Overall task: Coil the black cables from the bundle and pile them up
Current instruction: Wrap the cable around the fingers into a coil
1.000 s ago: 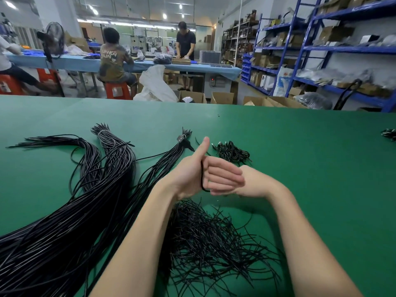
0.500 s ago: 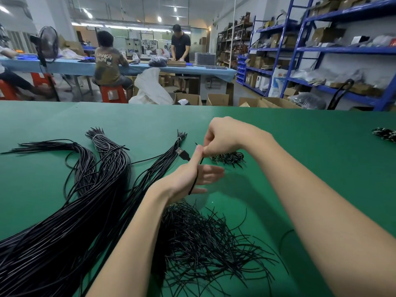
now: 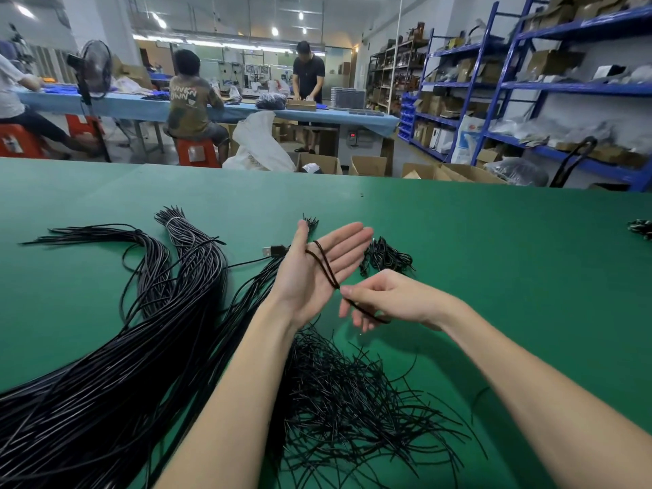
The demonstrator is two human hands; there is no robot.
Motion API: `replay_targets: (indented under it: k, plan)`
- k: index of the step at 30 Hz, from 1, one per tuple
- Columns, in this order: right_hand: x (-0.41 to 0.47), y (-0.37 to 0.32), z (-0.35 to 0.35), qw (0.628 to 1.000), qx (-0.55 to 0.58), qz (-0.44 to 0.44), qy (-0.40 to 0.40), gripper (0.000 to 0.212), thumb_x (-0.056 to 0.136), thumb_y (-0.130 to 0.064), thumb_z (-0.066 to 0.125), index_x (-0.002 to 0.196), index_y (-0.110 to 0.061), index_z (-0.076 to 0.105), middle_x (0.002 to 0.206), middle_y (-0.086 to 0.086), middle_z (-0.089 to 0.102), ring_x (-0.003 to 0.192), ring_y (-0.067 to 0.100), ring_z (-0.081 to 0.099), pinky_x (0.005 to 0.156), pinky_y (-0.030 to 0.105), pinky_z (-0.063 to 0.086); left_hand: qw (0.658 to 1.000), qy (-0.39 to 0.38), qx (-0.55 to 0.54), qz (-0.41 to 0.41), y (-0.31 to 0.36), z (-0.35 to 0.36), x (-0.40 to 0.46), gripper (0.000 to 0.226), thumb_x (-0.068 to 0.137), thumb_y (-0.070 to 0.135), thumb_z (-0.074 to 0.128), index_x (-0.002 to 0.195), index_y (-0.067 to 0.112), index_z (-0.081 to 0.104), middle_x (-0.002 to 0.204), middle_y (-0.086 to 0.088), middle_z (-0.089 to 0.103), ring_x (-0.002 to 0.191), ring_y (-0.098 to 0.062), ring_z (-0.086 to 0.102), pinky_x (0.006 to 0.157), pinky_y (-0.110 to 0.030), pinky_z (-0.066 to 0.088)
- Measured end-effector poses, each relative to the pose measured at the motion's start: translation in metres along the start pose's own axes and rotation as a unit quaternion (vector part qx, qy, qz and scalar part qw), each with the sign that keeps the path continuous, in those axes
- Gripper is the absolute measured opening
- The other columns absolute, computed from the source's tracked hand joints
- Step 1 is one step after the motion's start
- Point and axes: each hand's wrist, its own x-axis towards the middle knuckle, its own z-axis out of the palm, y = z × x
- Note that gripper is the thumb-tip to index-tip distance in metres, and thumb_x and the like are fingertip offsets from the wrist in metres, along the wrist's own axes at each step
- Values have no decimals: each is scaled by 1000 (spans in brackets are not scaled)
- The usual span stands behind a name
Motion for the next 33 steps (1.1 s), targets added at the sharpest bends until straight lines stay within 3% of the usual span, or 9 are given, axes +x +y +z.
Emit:
replay_targets:
  k: [5,8,13,16,19,21,24,28,33]
  plan:
    - [7,13,-9,970,-231,15,74,81,62,-99,47,72,-25,78,67,-4,72,61,9,64,70,28,52,994,-99,3,-37,10,-5,-11,88,102,63,12,128,-2,64,138,-25,58,130,-37,56,105,-50,49]
    - [10,11,-25,936,-341,10,89,68,59,-88,57,82,-26,74,78,-6,75,79,15,70,76,31,58,985,-119,70,-99,8,-4,-12,92,101,66,14,128,-7,62,134,-30,59,124,-43,58,104,-54,48]
    - [12,-15,-55,885,-460,-30,70,21,72,-39,64,63,-22,59,58,-12,59,56,6,49,56,25,39,960,-143,150,-186,5,0,-13,97,98,69,14,126,-9,62,127,-30,63,121,-42,61,102,-49,52]
    - [22,-37,-58,839,-536,-47,81,31,75,-49,75,61,-27,58,53,-18,57,54,-1,50,51,21,32,936,-122,241,-224,-4,2,-8,95,97,70,7,124,-1,65,125,-20,68,121,-33,63,102,-43,51]
    - [30,-59,-55,792,-593,-58,132,40,71,-67,75,72,-28,66,68,-15,65,67,10,58,57,24,35,926,-47,306,-218,-11,1,-4,89,98,69,4,125,10,65,127,-10,69,122,-21,63,107,-42,47]
    - [32,-68,-52,810,-565,-43,154,36,75,-63,74,73,-28,68,76,-12,70,76,16,63,63,26,39,935,12,295,-194,-12,-4,-2,86,98,68,6,129,10,62,129,-8,68,121,-20,63,105,-42,48]
    - [28,-72,-40,886,-436,-23,154,25,89,-45,64,77,-25,74,77,-4,73,78,18,66,66,31,50,960,72,222,-152,-12,-6,1,83,100,66,9,135,8,58,129,-9,66,121,-25,61,102,-46,49]
    - [15,-50,-14,984,-133,-26,111,25,101,-29,56,85,-21,73,65,-7,68,51,6,54,51,24,45,992,89,47,-73,-2,-9,1,84,102,63,12,131,-1,57,105,-16,70,89,-25,70,92,-44,56]
    - [4,-8,4,992,124,2,23,23,102,-32,59,90,-18,72,64,0,60,49,12,49,45,21,40,997,31,-49,-45,4,-9,-4,87,102,63,8,134,-5,53,132,-23,63,122,-28,63,98,-36,53]
